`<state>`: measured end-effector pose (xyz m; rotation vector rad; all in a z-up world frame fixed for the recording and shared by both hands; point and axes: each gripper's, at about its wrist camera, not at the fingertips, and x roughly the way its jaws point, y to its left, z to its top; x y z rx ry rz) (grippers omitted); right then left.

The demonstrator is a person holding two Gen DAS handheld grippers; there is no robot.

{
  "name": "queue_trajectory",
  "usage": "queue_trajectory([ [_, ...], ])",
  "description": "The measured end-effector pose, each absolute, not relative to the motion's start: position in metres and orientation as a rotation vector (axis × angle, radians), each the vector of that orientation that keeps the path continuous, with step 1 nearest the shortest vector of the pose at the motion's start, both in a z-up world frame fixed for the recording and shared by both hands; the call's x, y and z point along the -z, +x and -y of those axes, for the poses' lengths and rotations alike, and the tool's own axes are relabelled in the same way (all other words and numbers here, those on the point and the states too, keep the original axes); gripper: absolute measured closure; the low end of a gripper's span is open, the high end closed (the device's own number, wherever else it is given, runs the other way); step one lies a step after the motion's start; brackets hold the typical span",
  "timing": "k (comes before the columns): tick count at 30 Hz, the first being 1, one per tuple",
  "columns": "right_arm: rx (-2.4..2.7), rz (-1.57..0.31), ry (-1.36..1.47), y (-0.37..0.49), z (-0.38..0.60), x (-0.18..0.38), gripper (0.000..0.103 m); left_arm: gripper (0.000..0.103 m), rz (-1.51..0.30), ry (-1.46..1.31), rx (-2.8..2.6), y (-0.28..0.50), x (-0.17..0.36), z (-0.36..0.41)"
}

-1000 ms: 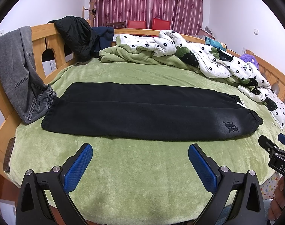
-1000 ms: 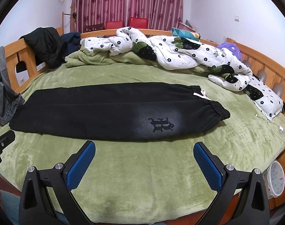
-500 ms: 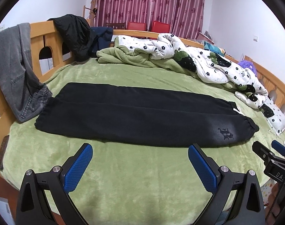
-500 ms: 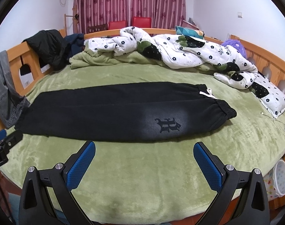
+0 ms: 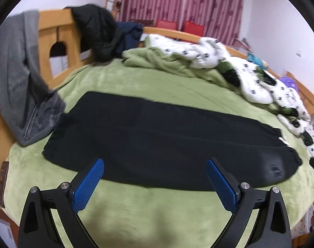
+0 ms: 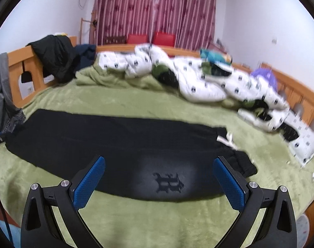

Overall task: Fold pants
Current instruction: 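Lower both grippers onto the black sweatpants' waistband edge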

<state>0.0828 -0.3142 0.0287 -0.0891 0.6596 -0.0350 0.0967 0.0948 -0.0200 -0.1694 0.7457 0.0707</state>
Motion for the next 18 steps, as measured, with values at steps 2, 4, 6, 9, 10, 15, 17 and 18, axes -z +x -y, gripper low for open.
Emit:
queue_trajectory([
  [2, 0.061, -0.723, -0.059, 0.094, 0.337, 0.0, 0.001, 0.005, -0.793, -0.21, -0.078, 0.103, 0.044, -0.116],
  [4, 0.09, -0.779, -0.016, 0.1, 0.362, 0.031, 0.011, 0.005, -0.834, -0.279, -0.068, 0.107, 0.072, -0.135],
  [6, 0.114, -0.816, 0.029, 0.101, 0.381, 0.056, 0.022, 0.008, -0.861, -0.345, -0.053, 0.108, 0.094, -0.148],
  [9, 0.136, -0.859, 0.149, 0.095, 0.411, 0.09, 0.033, 0.019, -0.885, -0.469, -0.021, 0.109, 0.129, -0.163],
  [10, 0.133, -0.863, 0.198, 0.093, 0.42, 0.098, 0.033, 0.019, -0.889, -0.498, -0.007, 0.109, 0.137, -0.165],
  [15, 0.123, -0.843, 0.382, 0.09, 0.449, 0.119, 0.033, 0.02, -0.854, -0.554, 0.005, 0.119, 0.157, -0.169],
  [17, 0.106, -0.833, 0.432, 0.095, 0.455, 0.123, 0.033, 0.02, -0.85, -0.588, -0.01, 0.126, 0.16, -0.171],
  [18, 0.097, -0.824, 0.45, 0.097, 0.456, 0.123, 0.033, 0.02, -0.841, -0.615, -0.02, 0.131, 0.162, -0.174],
])
